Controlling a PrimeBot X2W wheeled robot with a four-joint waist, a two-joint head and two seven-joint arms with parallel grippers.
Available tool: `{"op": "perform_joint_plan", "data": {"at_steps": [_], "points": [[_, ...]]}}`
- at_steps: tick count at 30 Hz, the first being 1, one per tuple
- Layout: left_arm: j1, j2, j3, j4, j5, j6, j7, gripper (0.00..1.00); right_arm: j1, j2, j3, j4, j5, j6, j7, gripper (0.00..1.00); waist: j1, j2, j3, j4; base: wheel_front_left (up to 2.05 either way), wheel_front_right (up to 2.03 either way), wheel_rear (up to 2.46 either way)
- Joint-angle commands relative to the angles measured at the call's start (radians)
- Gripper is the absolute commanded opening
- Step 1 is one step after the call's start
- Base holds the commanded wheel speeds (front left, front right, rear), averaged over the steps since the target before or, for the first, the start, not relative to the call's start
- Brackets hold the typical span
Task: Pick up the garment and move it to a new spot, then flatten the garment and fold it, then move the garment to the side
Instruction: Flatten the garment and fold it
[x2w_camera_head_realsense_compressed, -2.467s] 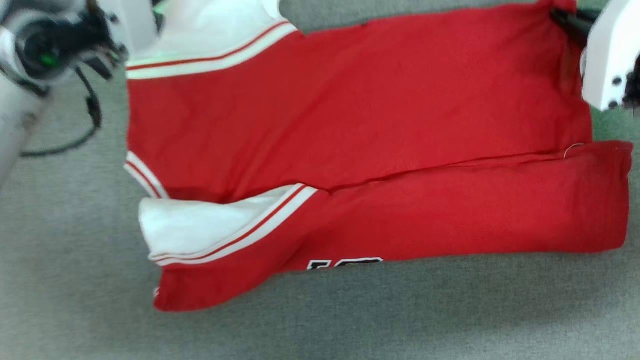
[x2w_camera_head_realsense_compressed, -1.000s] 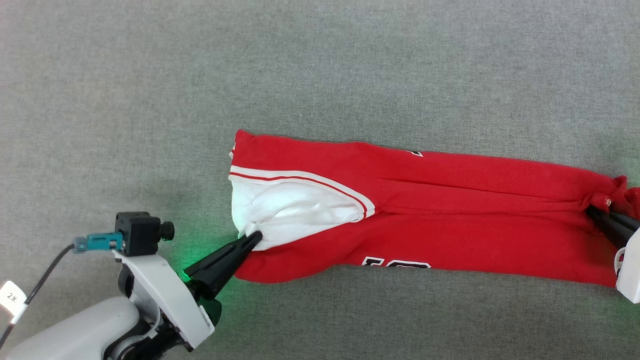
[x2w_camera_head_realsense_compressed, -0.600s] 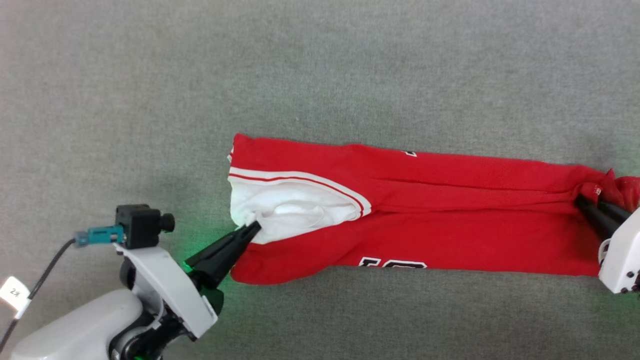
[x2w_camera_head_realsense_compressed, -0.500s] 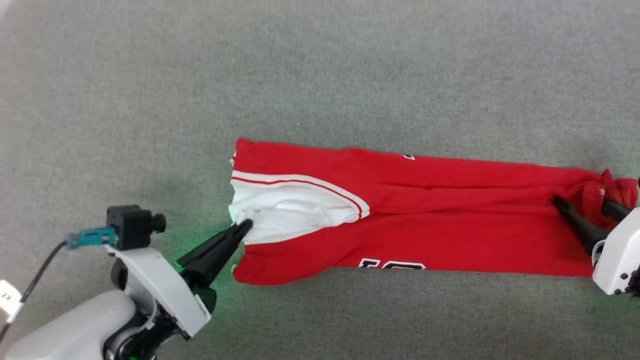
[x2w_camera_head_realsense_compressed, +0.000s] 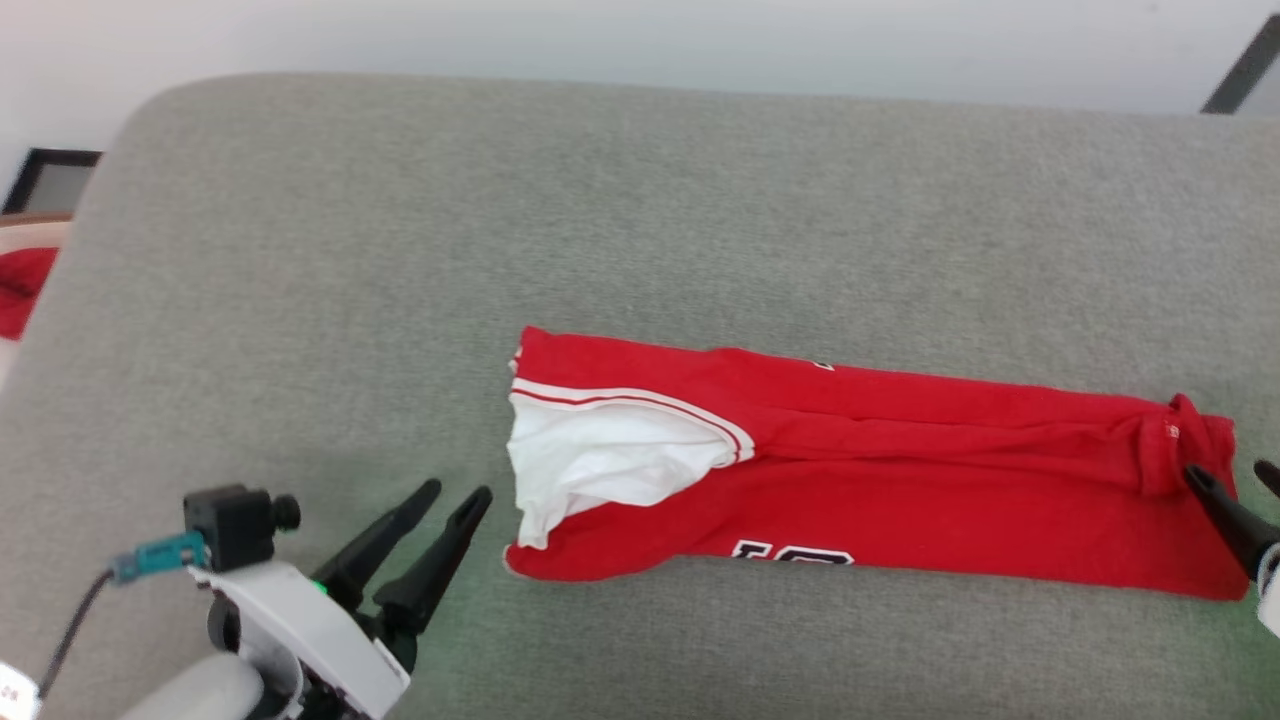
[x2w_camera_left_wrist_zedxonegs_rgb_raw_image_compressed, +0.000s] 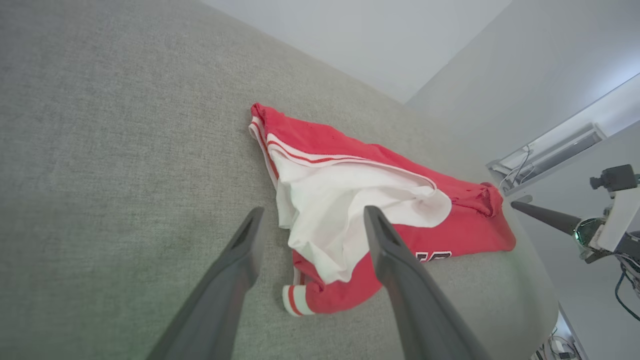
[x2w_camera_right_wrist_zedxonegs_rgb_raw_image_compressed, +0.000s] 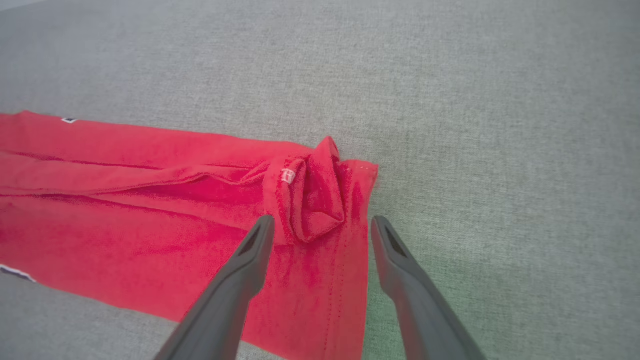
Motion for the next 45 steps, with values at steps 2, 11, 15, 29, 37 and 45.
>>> {"op": "perform_joint_plan", "data": {"at_steps": [2,11,15,29,37,45], "points": [[0.065,-0.035,0.058,0.019,0.04,0.001,-0.001,1.0,0.034,-0.003,-0.026,0.016,0.009,-0.001,0.016,1.0,0.0,0.0,-0.031,0.041,0.0,0.0,0.0],[0.183,-0.143,0.279,0.085,0.248,0.021,-0.001,1.0,0.071,-0.01,-0.101,0.05,0.014,-0.001,0.076,1.0,0.0,0.0,-0.043,0.094,0.0,0.0,0.0],[0.2,-0.187,0.378,0.097,0.397,0.041,-0.001,1.0,0.058,-0.003,-0.128,0.062,0.012,-0.001,0.097,1.0,0.0,0.0,-0.043,0.1,0.0,0.0,0.0],[0.261,-0.374,0.677,0.068,0.803,0.023,-0.001,1.0,-0.009,0.045,-0.199,0.073,-0.014,-0.001,0.256,1.0,0.0,0.0,-0.009,0.087,0.0,0.0,0.0],[0.218,-0.463,0.711,0.122,0.863,0.001,-0.001,1.0,-0.113,0.126,-0.196,0.153,-0.074,-0.001,0.345,1.0,0.0,0.0,0.051,0.118,0.0,0.0,0.0],[0.204,-0.474,0.697,0.126,0.869,0.0,-0.001,1.0,-0.107,0.167,-0.144,0.189,-0.119,0.002,0.429,1.0,0.0,0.0,0.059,0.136,0.0,0.0,0.0]]}}
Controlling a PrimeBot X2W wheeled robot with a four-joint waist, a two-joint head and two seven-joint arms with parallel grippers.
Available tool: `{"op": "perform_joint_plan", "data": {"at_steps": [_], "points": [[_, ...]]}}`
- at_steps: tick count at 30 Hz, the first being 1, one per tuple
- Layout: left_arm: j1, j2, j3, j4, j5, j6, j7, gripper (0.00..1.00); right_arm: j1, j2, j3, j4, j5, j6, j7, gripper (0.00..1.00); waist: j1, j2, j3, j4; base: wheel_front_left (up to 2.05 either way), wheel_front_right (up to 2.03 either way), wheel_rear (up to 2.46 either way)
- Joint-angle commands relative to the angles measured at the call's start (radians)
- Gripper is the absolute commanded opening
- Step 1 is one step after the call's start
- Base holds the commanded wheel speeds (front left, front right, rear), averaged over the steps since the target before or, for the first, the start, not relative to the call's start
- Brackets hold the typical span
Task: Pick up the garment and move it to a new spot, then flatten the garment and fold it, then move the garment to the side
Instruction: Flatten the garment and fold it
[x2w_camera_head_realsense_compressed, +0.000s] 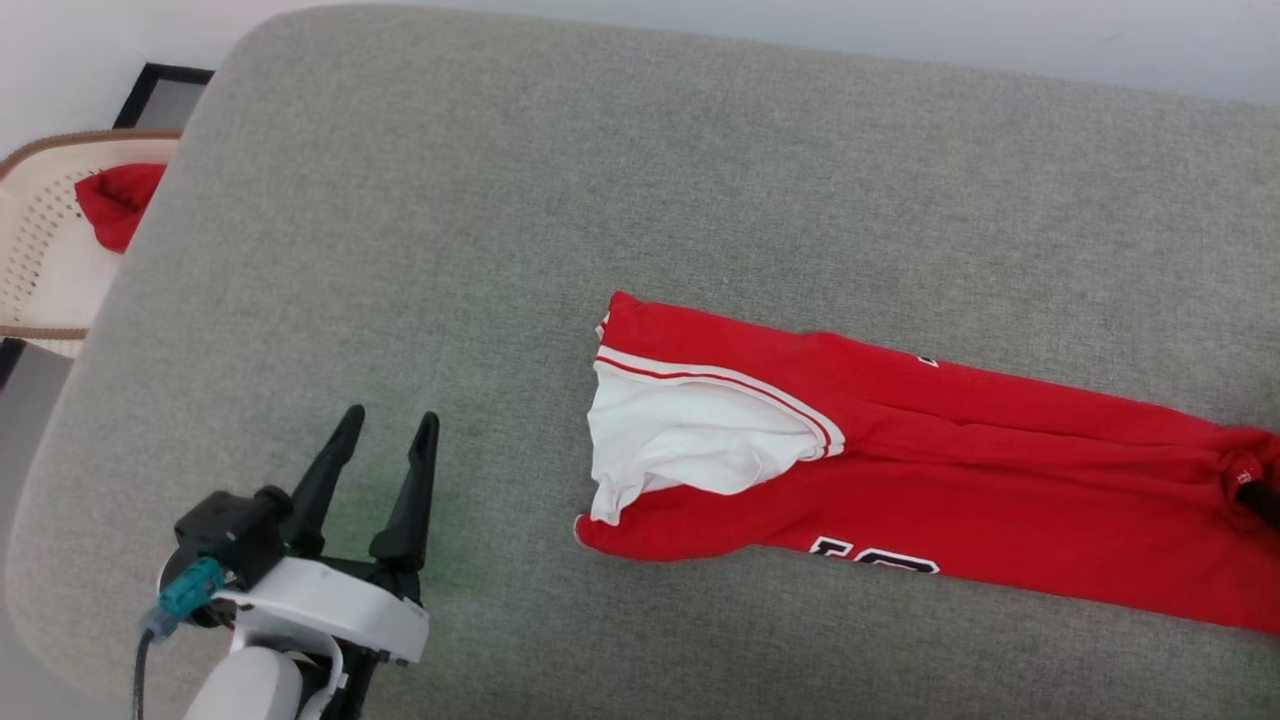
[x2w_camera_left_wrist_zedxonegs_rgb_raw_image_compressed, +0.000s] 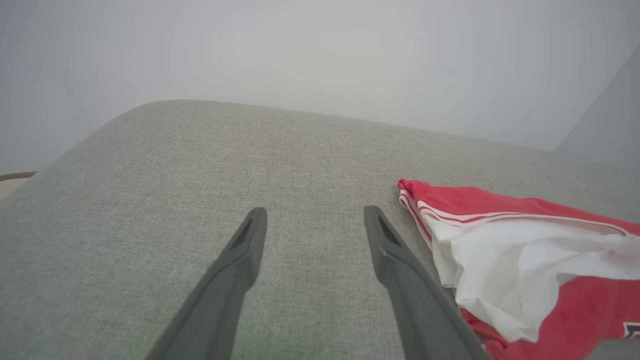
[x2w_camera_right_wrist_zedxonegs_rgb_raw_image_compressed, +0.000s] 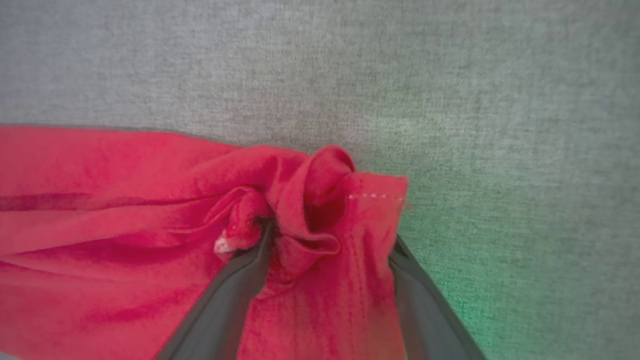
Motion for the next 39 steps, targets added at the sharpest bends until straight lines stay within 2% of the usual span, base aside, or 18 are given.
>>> {"op": "perform_joint_plan", "data": {"at_steps": [1,3,4,6,14,21,27,32,35,39], "points": [[-0.012,-0.005,-0.002,0.0,0.002,-0.002,-0.001,1.0,0.038,0.057,0.049,0.039,-0.001,0.006,0.031,1.0,0.0,-0.0001,0.002,0.004,0.0,0.0,0.0],[-0.012,-0.005,-0.002,-0.002,-0.003,-0.002,-0.001,1.0,0.047,0.06,0.05,0.036,-0.006,0.006,0.04,1.0,0.0,-0.0001,0.001,0.005,0.0,0.0,0.0],[-0.012,-0.005,-0.002,-0.002,-0.006,-0.002,-0.001,1.0,0.052,0.061,0.049,0.034,-0.008,0.006,0.041,0.59,0.0,-0.0001,0.001,0.005,0.0,0.0,0.0],[-0.012,-0.005,0.001,-0.003,-0.008,-0.002,-0.001,1.0,0.062,0.062,0.051,0.03,-0.01,0.006,0.047,0.0,0.0,-0.0001,0.0,0.003,0.0,0.0,0.0],[0.006,-0.001,0.017,-0.016,-0.01,-0.002,-0.001,1.0,0.029,0.042,-0.013,0.0,0.002,0.002,-0.034,0.0,0.0,-0.0001,-0.004,-0.033,0.0,0.0,0.0],[0.028,0.014,0.047,-0.042,-0.008,-0.002,-0.001,1.0,-0.014,0.025,-0.113,-0.008,0.0,0.002,-0.121,0.0,0.0,-0.0001,0.0,-0.088,0.0,0.0,0.0],[0.037,0.027,0.066,-0.064,-0.007,-0.002,-0.001,1.0,-0.001,-0.06,-0.22,0.02,-0.025,0.002,-0.184,0.0,0.0,-0.0001,0.016,-0.124,0.0,0.0,0.0],[0.03,0.031,0.067,-0.074,-0.007,-0.002,-0.001,1.0,-0.024,-0.146,-0.31,0.111,-0.052,0.003,-0.255,0.0,0.0,-0.0001,0.027,-0.137,0.0,0.0,0.0],[0.028,0.036,0.061,-0.072,-0.005,-0.002,-0.001,1.0,-0.035,-0.168,-0.319,0.154,-0.059,0.003,-0.281,0.0,0.0,-0.0001,0.028,-0.142,0.0,0.0,0.0],[0.033,0.031,0.06,-0.061,-0.002,-0.002,-0.001,1.0,-0.04,-0.157,-0.269,0.168,-0.036,0.003,-0.291,0.0,0.0,-0.0001,0.013,-0.149,0.0,0.0,0.0]]}}
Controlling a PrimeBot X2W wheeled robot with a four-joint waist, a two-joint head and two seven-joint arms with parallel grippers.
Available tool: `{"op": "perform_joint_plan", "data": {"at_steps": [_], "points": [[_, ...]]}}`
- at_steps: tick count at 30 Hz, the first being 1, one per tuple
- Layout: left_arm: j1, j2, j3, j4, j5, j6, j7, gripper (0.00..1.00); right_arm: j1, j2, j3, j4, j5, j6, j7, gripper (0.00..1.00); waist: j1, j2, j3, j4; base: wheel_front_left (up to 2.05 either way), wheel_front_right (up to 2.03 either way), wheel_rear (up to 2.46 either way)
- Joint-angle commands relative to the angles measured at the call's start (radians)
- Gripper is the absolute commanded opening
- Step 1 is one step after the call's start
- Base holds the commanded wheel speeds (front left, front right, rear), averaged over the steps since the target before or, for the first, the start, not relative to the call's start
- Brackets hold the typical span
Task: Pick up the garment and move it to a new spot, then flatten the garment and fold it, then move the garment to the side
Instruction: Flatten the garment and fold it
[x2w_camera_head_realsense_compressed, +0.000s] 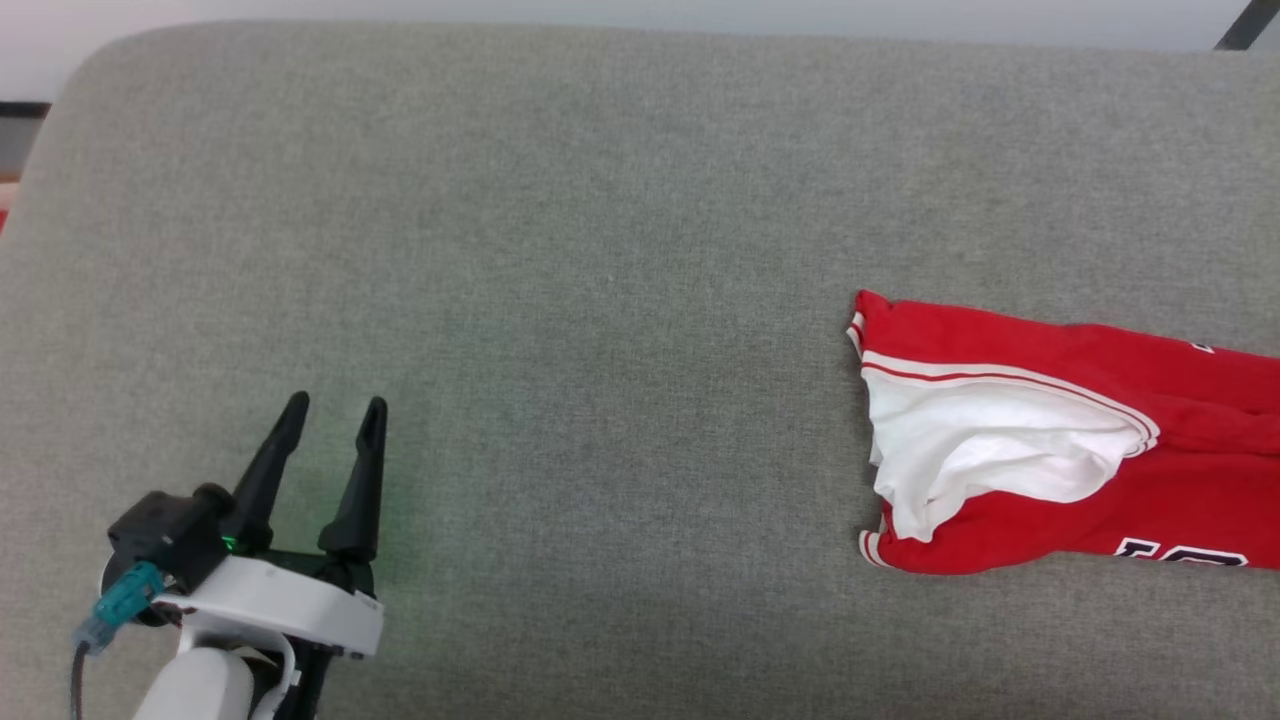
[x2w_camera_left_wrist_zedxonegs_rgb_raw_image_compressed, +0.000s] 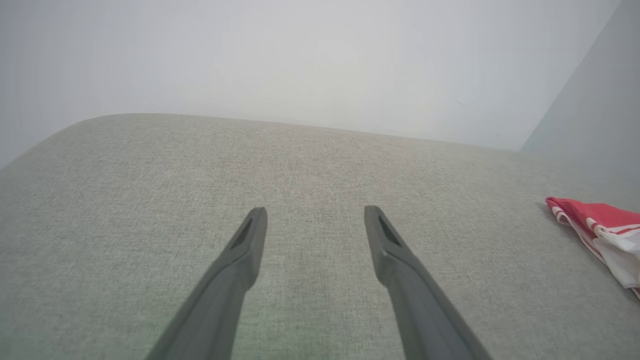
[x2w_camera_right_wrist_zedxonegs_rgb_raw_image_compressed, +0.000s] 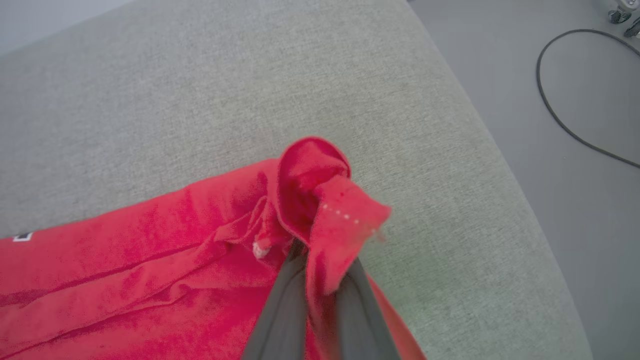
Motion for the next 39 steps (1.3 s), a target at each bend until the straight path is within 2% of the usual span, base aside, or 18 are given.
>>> {"op": "perform_joint_plan", "data": {"at_steps": [1,6,12,17,21,26,31,35,39], "points": [[0.006,-0.005,0.001,0.003,0.004,-0.002,-0.001,1.0,0.003,0.01,0.038,-0.009,0.014,-0.001,-0.004,0.0,0.0,0.0,-0.013,-0.005,0.0,0.0,0.0],[0.024,-0.018,0.003,0.018,0.01,-0.002,-0.001,1.0,0.039,0.023,0.184,-0.109,0.071,-0.001,0.0,0.0,0.0,0.0,-0.047,-0.014,0.0,0.0,0.0],[0.052,-0.031,0.012,0.027,0.006,-0.002,-0.001,1.0,0.079,0.057,0.343,-0.333,0.149,-0.001,0.039,0.0,0.0,0.0,-0.085,-0.019,0.0,0.0,0.0],[0.066,-0.042,0.013,0.026,0.003,-0.002,-0.001,1.0,0.082,0.119,0.463,-0.5,0.166,-0.001,0.095,0.0,0.0,0.0,-0.102,-0.009,0.0,0.0,0.0],[0.065,-0.049,0.003,0.02,-0.001,-0.002,-0.001,1.0,0.051,0.167,0.563,-0.558,0.151,-0.001,0.121,0.0,0.0,0.0,-0.097,0.01,0.0,0.0,0.0],[0.048,-0.049,-0.007,0.019,-0.009,-0.002,-0.001,1.0,-0.012,0.227,0.658,-0.537,0.135,-0.001,0.097,0.0,0.0,0.0,-0.075,0.039,0.0,0.0,0.0],[0.031,-0.056,-0.018,0.023,-0.016,-0.002,-0.001,1.0,-0.076,0.271,0.721,-0.433,0.108,-0.001,0.039,0.0,0.0,0.0,-0.048,0.069,0.0,0.0,0.0],[0.015,-0.063,-0.025,0.026,-0.022,-0.002,-0.001,1.0,-0.092,0.285,0.747,-0.351,0.106,-0.001,0.019,0.0,0.0,0.0,-0.033,0.086,0.0,0.0,0.0],[0.005,-0.074,-0.035,0.035,-0.025,-0.002,-0.001,1.0,-0.101,0.268,0.789,-0.256,0.099,-0.001,-0.004,0.0,0.0,0.0,-0.018,0.106,0.0,0.0,0.0]]}}
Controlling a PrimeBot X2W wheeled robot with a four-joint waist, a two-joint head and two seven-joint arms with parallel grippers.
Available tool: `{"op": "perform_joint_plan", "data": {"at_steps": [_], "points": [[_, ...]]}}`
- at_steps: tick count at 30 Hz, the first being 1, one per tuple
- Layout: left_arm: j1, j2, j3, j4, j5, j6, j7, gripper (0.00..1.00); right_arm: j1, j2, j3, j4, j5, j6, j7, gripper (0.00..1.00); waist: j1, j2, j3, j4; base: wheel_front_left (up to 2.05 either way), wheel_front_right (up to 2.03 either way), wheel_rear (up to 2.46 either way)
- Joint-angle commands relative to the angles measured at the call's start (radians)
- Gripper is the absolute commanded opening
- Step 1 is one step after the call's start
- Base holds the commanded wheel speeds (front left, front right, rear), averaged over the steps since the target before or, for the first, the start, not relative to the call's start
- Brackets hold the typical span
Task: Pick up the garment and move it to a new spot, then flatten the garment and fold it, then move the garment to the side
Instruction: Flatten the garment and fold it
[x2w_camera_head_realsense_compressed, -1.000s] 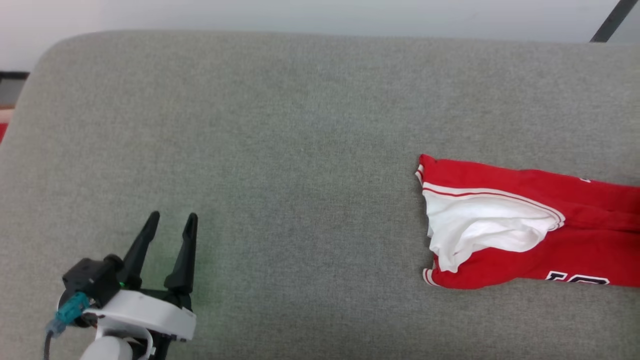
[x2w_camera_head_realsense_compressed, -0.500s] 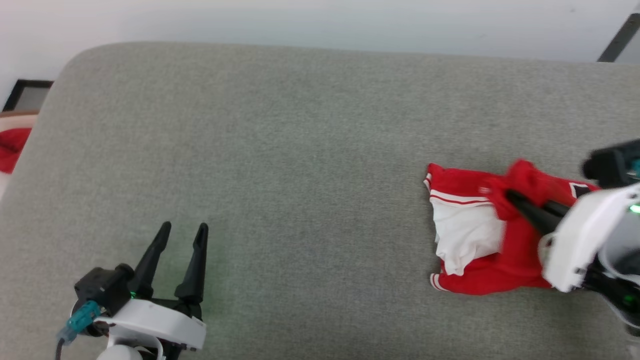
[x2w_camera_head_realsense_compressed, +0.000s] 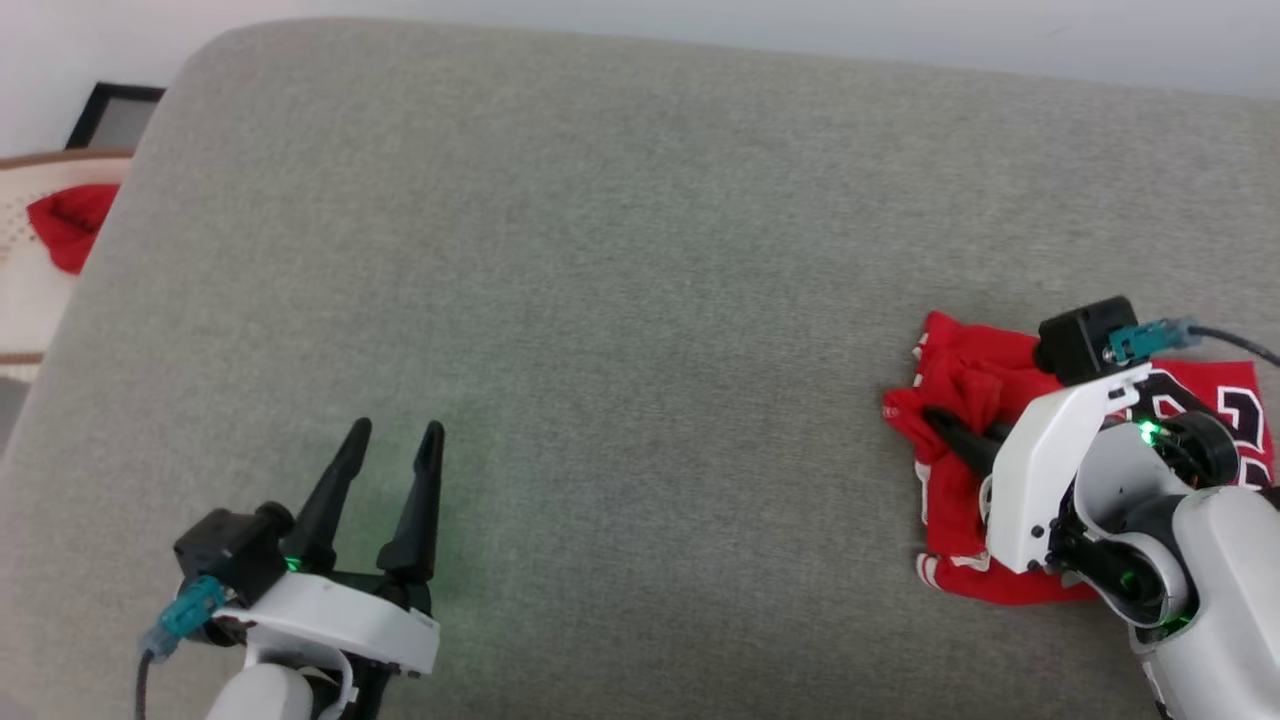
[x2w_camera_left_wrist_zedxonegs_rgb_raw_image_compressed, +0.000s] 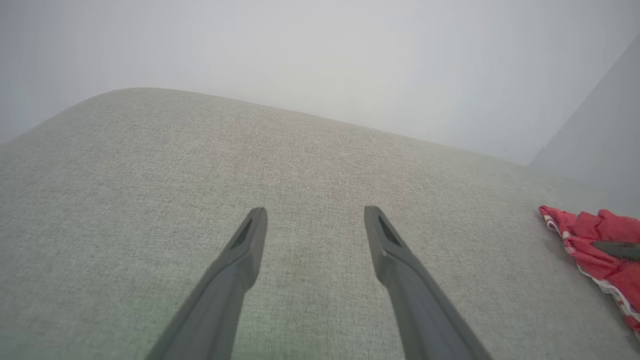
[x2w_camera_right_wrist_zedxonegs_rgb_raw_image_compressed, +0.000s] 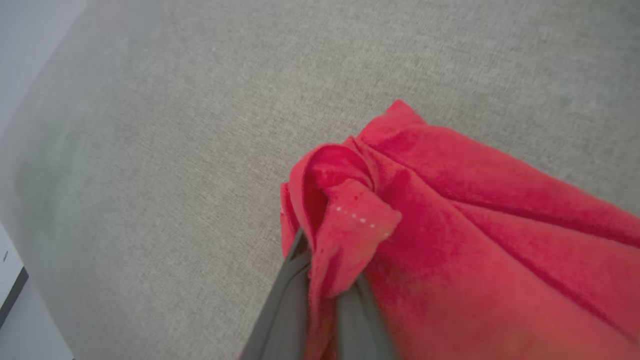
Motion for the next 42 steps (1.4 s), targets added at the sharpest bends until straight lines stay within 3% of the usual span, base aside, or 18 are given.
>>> {"op": "perform_joint_plan", "data": {"at_steps": [1,9,10,12,13,21,29,36,42], "points": [[-0.009,-0.004,-0.001,0.003,-0.005,-0.002,-0.001,1.0,-0.01,-0.003,0.01,0.017,0.002,-0.001,-0.013,0.0,0.0,0.0,0.015,0.018,0.0,0.0,0.0],[-0.011,-0.009,0.0,0.016,-0.009,-0.002,-0.001,1.0,-0.022,-0.014,0.07,0.116,0.021,-0.001,-0.098,0.0,0.0,0.0,0.016,0.02,0.0,0.0,0.0],[-0.009,-0.006,0.002,0.019,-0.01,-0.002,-0.001,1.0,-0.025,-0.012,0.076,0.119,0.027,-0.001,-0.106,0.06,0.0,0.0,0.01,0.016,0.0,0.0,0.0],[-0.005,0.001,0.005,0.024,-0.009,-0.002,-0.001,1.0,-0.029,-0.009,0.083,0.121,0.043,-0.001,-0.13,0.63,0.0,0.0,-0.006,0.006,0.0,0.0,0.0],[-0.002,0.004,0.005,0.025,-0.008,-0.002,-0.001,1.0,-0.032,-0.009,0.083,0.122,0.052,-0.001,-0.142,1.0,0.0,0.0,-0.014,0.0,0.0,0.0,0.0],[0.032,0.025,0.012,0.029,0.0,-0.002,-0.001,1.0,-0.013,-0.036,0.099,0.079,0.136,-0.001,-0.207,1.0,0.0,0.0,-0.097,-0.065,0.0,0.0,0.0],[0.06,0.039,0.007,0.046,-0.016,-0.002,-0.001,1.0,0.026,-0.114,0.074,0.054,0.171,-0.001,-0.296,1.0,0.0,0.0,-0.147,-0.131,0.0,0.0,0.0],[0.063,0.042,-0.007,0.093,-0.035,-0.002,-0.001,1.0,0.096,-0.162,0.029,0.088,0.153,-0.001,-0.514,1.0,0.0,0.0,-0.163,-0.166,0.0,0.0,0.0],[0.083,0.037,0.005,0.113,-0.028,-0.002,-0.001,1.0,0.177,-0.153,-0.03,0.139,0.137,-0.001,-0.696,1.0,0.0,0.0,-0.196,-0.185,0.0,0.0,0.0]]}}
